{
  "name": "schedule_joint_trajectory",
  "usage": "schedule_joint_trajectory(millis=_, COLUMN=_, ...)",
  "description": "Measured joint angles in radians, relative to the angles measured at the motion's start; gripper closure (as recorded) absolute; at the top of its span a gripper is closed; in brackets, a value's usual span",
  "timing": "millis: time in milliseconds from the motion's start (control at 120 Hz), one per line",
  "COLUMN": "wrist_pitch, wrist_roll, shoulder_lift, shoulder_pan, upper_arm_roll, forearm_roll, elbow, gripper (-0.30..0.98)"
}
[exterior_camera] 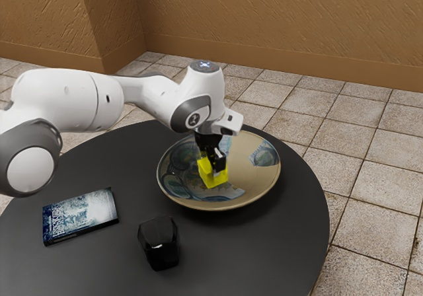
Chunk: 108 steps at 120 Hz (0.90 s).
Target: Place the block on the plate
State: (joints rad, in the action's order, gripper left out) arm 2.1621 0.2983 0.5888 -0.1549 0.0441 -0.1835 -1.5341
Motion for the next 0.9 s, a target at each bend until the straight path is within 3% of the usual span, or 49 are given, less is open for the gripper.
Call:
schedule_joint_trajectory(millis=317, wrist_pitch=-0.010, wrist_roll=0.027, shoulder_lift=-0.031, shoulder_pan=-0.004, upper_arm_roll=0.001, forearm_roll=-0.008, elbow=-0.010, gripper=0.05)
schedule_joint_trajectory(millis=900, wrist_pitch=-0.192, wrist_roll=0.026, shoulder_lift=-0.271, shoulder_pan=-0.014, upper_arm_roll=0.010, forearm_roll=0.012, elbow=-0.041, gripper=0.00)
